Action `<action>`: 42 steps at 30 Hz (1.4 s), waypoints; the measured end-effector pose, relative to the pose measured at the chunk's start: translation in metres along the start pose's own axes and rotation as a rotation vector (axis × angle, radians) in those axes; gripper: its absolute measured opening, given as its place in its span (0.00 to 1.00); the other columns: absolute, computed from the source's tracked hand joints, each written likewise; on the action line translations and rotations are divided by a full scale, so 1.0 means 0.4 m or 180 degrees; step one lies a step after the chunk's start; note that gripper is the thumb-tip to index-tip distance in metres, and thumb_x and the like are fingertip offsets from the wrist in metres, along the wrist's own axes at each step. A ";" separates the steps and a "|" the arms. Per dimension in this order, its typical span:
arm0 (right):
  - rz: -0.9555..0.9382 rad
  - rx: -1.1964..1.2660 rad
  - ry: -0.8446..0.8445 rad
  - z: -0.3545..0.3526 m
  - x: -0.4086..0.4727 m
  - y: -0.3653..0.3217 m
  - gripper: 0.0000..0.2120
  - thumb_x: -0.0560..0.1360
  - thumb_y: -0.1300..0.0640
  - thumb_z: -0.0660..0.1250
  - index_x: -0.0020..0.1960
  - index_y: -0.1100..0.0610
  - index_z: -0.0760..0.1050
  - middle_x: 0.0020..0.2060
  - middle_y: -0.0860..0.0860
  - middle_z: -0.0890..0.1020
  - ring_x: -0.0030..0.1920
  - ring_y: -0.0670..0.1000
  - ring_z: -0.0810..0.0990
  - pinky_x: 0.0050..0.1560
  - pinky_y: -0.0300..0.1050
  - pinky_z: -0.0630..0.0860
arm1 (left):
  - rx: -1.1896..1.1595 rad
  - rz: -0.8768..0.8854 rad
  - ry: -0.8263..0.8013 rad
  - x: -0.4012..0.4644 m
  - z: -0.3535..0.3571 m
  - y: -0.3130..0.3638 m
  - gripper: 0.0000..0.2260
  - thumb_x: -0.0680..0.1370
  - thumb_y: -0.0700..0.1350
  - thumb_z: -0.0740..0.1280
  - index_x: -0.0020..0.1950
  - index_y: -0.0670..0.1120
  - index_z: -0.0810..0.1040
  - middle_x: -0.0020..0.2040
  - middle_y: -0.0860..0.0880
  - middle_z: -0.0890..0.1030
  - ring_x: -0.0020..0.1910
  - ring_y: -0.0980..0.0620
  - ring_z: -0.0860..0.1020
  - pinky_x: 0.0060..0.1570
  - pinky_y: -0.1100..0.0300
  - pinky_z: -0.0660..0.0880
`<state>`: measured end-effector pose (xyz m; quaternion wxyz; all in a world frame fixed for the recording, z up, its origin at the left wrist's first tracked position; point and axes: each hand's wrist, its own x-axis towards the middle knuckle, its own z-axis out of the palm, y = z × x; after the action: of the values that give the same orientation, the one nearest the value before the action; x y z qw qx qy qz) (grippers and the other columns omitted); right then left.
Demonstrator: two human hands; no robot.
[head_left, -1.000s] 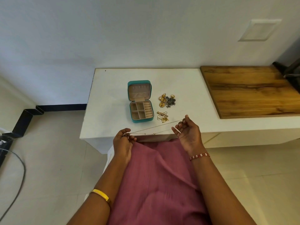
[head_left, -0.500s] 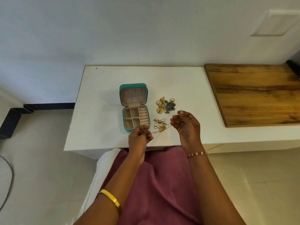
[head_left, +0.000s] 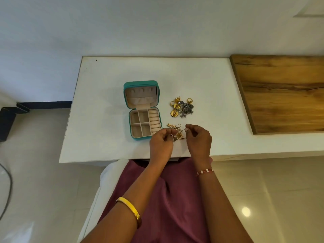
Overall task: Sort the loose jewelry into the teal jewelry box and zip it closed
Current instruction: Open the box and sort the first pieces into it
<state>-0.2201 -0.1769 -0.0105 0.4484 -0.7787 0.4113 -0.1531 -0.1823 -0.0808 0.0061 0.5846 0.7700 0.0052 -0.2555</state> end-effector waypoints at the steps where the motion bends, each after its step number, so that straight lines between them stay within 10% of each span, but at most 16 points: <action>1: -0.0022 -0.0068 0.0021 0.001 -0.001 -0.003 0.10 0.75 0.63 0.64 0.54 0.62 0.79 0.49 0.57 0.83 0.48 0.51 0.80 0.47 0.32 0.69 | -0.0006 0.0019 -0.0008 -0.004 -0.003 0.004 0.14 0.75 0.33 0.59 0.43 0.50 0.79 0.47 0.51 0.82 0.50 0.56 0.78 0.55 0.61 0.74; 11: -0.0758 -0.0248 -0.0035 0.053 -0.085 -0.060 0.11 0.74 0.67 0.64 0.55 0.63 0.77 0.48 0.58 0.80 0.47 0.55 0.79 0.48 0.40 0.72 | -0.0380 0.0219 0.1003 -0.057 -0.130 -0.029 0.16 0.76 0.33 0.60 0.41 0.54 0.77 0.42 0.54 0.81 0.47 0.53 0.80 0.54 0.55 0.77; 16: -0.0824 -0.0224 -0.0410 0.107 -0.121 -0.085 0.15 0.74 0.67 0.63 0.60 0.63 0.73 0.55 0.58 0.78 0.54 0.56 0.77 0.56 0.49 0.76 | -0.0225 0.0141 0.1622 -0.047 -0.178 -0.051 0.13 0.76 0.33 0.60 0.53 0.48 0.77 0.52 0.52 0.77 0.52 0.56 0.74 0.45 0.80 0.67; 25: -0.0912 -0.0395 -0.0570 0.159 -0.129 -0.085 0.21 0.74 0.67 0.62 0.66 0.60 0.69 0.58 0.56 0.77 0.57 0.53 0.75 0.58 0.51 0.75 | -0.0076 -0.0200 0.1217 -0.011 -0.204 -0.070 0.16 0.79 0.37 0.57 0.65 0.46 0.72 0.65 0.47 0.75 0.64 0.50 0.72 0.63 0.62 0.65; 42: -0.0963 -0.0463 -0.0651 0.212 -0.134 -0.091 0.23 0.72 0.68 0.62 0.67 0.63 0.68 0.59 0.59 0.76 0.59 0.56 0.75 0.62 0.49 0.72 | -0.0470 -0.0356 0.1438 0.006 -0.215 -0.069 0.18 0.77 0.36 0.58 0.65 0.47 0.72 0.64 0.48 0.75 0.61 0.52 0.73 0.61 0.61 0.68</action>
<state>-0.1834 -0.0774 -0.0202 0.4022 -0.8735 0.2519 -0.1087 -0.1554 0.0050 -0.0038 0.6082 0.7614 0.1971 -0.1076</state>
